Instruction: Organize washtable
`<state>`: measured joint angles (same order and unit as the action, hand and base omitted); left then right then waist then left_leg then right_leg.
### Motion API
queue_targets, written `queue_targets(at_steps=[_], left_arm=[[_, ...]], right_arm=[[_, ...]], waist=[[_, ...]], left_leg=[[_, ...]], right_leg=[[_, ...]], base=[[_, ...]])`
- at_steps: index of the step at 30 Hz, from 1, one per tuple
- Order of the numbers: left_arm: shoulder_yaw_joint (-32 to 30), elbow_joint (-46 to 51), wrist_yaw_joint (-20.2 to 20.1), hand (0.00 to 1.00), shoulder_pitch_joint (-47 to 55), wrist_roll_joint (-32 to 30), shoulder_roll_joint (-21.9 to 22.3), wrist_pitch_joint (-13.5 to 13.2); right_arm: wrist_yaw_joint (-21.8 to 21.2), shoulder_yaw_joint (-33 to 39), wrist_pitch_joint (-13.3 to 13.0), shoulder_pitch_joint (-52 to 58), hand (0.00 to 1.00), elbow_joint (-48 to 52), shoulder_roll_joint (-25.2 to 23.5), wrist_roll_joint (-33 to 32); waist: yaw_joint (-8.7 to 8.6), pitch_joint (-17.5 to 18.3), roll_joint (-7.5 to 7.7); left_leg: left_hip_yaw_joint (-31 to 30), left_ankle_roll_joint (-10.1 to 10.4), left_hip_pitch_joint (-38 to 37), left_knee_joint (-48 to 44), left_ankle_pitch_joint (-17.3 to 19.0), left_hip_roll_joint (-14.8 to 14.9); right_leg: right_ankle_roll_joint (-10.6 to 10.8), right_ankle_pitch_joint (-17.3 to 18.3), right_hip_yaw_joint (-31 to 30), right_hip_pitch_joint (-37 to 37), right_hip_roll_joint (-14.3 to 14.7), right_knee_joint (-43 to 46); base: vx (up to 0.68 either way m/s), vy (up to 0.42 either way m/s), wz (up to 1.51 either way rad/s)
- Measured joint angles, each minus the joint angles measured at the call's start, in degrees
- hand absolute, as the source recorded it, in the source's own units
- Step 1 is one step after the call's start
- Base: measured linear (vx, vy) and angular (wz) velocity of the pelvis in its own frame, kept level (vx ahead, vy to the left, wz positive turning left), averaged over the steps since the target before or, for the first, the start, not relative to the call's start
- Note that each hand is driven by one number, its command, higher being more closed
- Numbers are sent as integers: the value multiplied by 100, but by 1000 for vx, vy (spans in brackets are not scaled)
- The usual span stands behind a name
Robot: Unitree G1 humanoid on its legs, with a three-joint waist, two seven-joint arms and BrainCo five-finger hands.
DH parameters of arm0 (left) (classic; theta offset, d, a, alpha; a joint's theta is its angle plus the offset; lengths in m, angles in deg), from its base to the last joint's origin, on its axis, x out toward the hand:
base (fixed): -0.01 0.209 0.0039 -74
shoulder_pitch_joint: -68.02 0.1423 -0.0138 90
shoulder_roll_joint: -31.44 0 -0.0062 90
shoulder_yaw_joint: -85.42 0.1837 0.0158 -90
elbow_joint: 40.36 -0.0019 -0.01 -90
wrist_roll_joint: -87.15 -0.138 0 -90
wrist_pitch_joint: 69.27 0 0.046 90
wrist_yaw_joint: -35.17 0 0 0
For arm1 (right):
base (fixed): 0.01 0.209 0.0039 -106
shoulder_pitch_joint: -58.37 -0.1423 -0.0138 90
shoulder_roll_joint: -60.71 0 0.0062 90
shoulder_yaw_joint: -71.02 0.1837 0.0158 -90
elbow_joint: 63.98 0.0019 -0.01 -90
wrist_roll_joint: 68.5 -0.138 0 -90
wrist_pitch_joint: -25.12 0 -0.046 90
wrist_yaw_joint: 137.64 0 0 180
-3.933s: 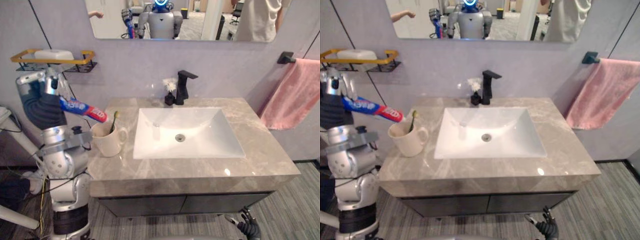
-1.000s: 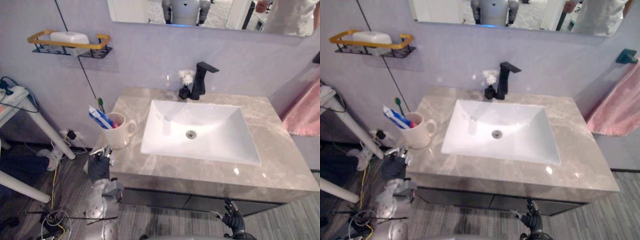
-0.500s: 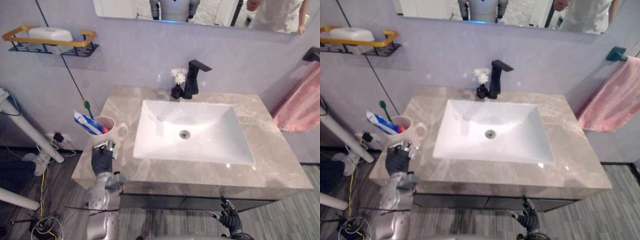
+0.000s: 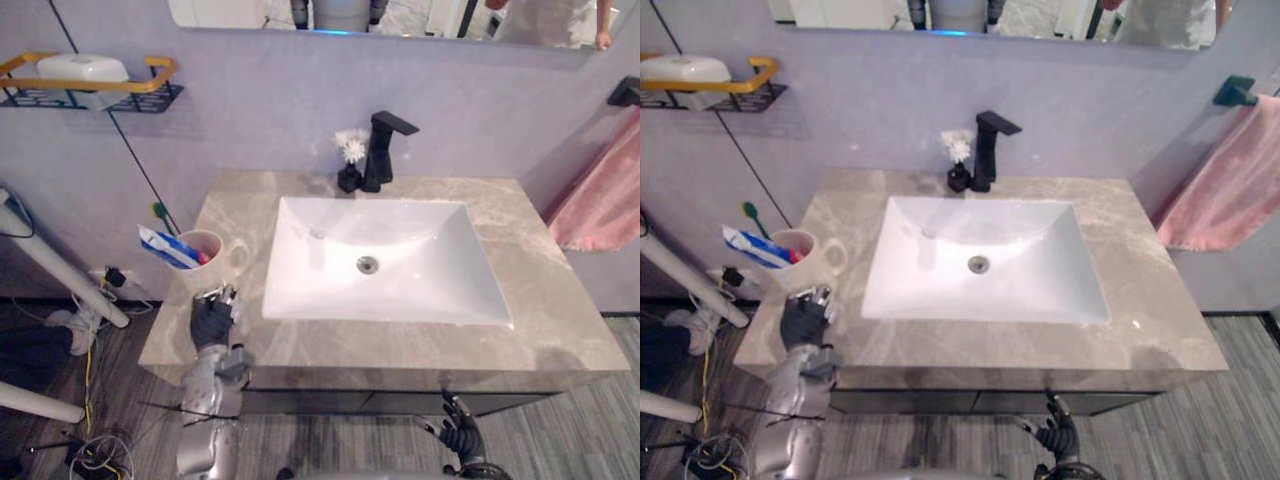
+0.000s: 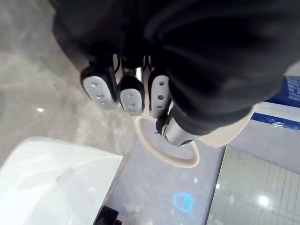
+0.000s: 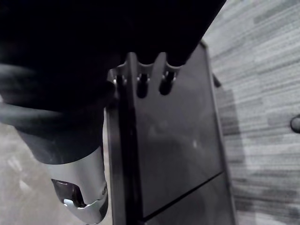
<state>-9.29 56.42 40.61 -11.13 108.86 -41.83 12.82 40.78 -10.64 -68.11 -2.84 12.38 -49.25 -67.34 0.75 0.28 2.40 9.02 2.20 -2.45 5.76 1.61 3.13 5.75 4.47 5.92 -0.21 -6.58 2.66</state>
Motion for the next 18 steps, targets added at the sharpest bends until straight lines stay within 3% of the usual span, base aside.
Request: queue_targets(at_steps=[18], left_arm=[[-287, 101, -547, 100, 288, -12, -236, -27]], right_arm=[[-214, 118, 0, -14, 0, 2, -1, 169]], waist=[[2, -54, -77]], left_leg=[[23, -38, -26, 2, 0, -6]], right_leg=[[65, -102, -74, -32, -6, -48]], base=[[11, -4, -1]])
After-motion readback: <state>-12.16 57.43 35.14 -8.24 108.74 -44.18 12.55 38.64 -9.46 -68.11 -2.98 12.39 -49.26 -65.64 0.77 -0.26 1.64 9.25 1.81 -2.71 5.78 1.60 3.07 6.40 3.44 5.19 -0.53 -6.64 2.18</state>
